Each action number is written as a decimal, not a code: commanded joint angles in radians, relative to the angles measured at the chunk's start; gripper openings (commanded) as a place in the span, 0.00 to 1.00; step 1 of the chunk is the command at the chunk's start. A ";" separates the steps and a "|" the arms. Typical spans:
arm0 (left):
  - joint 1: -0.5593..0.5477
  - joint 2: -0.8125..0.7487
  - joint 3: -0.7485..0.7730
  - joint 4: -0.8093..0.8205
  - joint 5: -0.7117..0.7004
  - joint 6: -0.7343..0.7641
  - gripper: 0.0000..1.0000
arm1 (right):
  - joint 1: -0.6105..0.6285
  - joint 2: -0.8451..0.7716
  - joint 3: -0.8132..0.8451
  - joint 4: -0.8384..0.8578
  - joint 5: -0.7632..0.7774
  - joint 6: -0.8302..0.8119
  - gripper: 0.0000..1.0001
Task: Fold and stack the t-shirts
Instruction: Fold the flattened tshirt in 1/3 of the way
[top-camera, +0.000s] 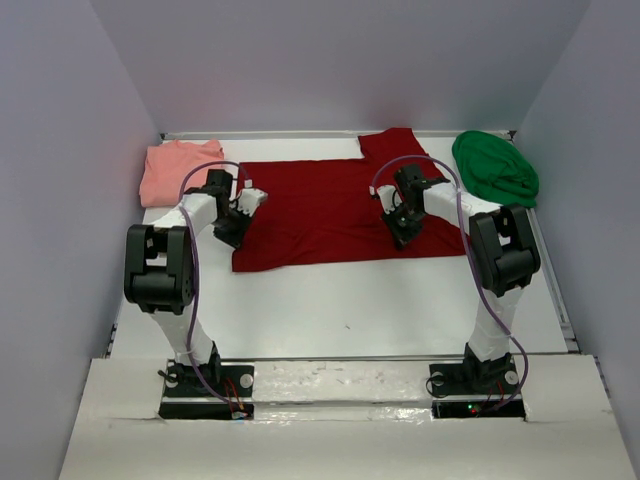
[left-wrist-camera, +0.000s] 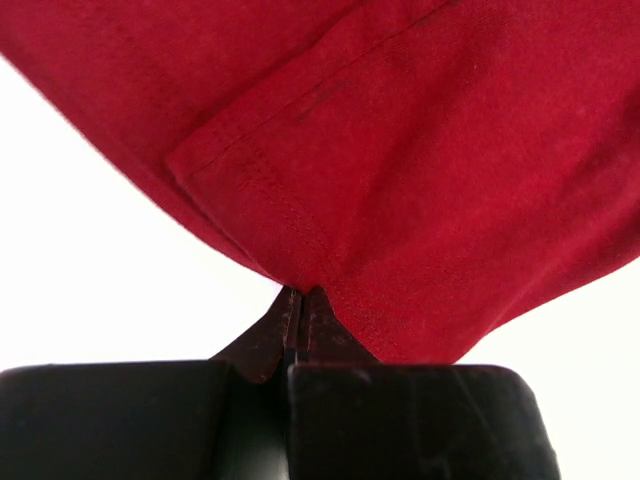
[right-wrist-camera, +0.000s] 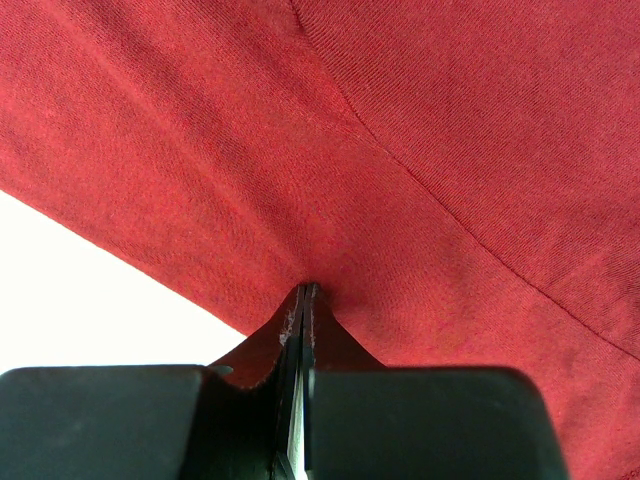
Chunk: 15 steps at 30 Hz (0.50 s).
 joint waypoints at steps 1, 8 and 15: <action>-0.005 -0.077 0.045 -0.060 -0.057 0.033 0.00 | -0.010 0.095 -0.038 0.045 0.043 -0.019 0.00; -0.005 -0.100 0.049 -0.077 -0.116 0.057 0.00 | -0.010 0.096 -0.037 0.043 0.043 -0.021 0.00; -0.004 -0.094 0.066 -0.089 -0.128 0.067 0.00 | -0.010 0.096 -0.037 0.040 0.044 -0.021 0.00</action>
